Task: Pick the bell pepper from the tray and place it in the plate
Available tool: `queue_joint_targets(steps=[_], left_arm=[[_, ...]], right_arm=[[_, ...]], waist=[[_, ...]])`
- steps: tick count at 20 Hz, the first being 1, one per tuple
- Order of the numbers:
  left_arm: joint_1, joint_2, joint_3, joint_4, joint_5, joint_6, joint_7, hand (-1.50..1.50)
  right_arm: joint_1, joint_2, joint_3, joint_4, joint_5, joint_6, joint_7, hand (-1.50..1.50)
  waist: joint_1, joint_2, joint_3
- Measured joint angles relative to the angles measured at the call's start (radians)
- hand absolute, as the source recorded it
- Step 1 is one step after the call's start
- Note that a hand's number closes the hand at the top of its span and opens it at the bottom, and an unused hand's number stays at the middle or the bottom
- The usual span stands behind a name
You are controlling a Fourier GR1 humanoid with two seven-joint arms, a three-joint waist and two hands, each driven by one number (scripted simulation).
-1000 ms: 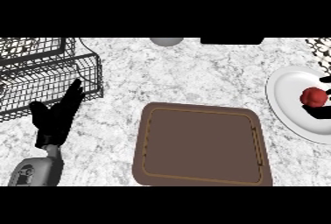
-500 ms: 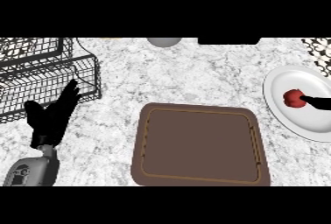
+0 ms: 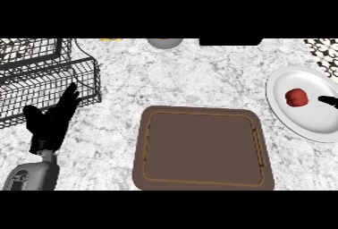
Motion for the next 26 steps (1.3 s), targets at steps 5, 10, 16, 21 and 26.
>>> queue_joint_targets(steps=[5, 10, 16, 21, 26], left_arm=[[-0.013, -0.004, -0.004, -0.010, -0.007, 0.007, 0.031, 0.00], [-0.008, -0.021, -0.013, -0.025, -0.016, 0.011, 0.022, 0.00], [-0.023, -0.010, 0.002, -0.003, -0.010, -0.009, 0.014, 0.00], [-0.030, -0.013, 0.006, 0.016, -0.012, -0.013, 0.002, 0.00], [-0.024, -0.012, 0.007, 0.005, -0.012, -0.018, 0.007, 0.00]], right_arm=[[0.046, -0.049, -0.029, 0.001, -0.097, 0.139, 0.039, -1.50], [0.086, -0.119, -0.041, 0.059, -0.146, 0.201, -0.033, -1.50], [0.111, -0.179, -0.029, 0.174, -0.150, 0.212, -0.154, -1.50], [0.090, -0.249, -0.022, 0.305, -0.140, 0.208, -0.226, -1.50], [0.084, -0.297, -0.003, 0.392, -0.118, 0.196, -0.278, -1.50]], waist=[[0.006, 0.003, 0.000], [0.011, 0.005, 0.001], [0.016, 0.006, 0.002], [0.021, 0.008, 0.003], [0.025, 0.010, 0.003]])
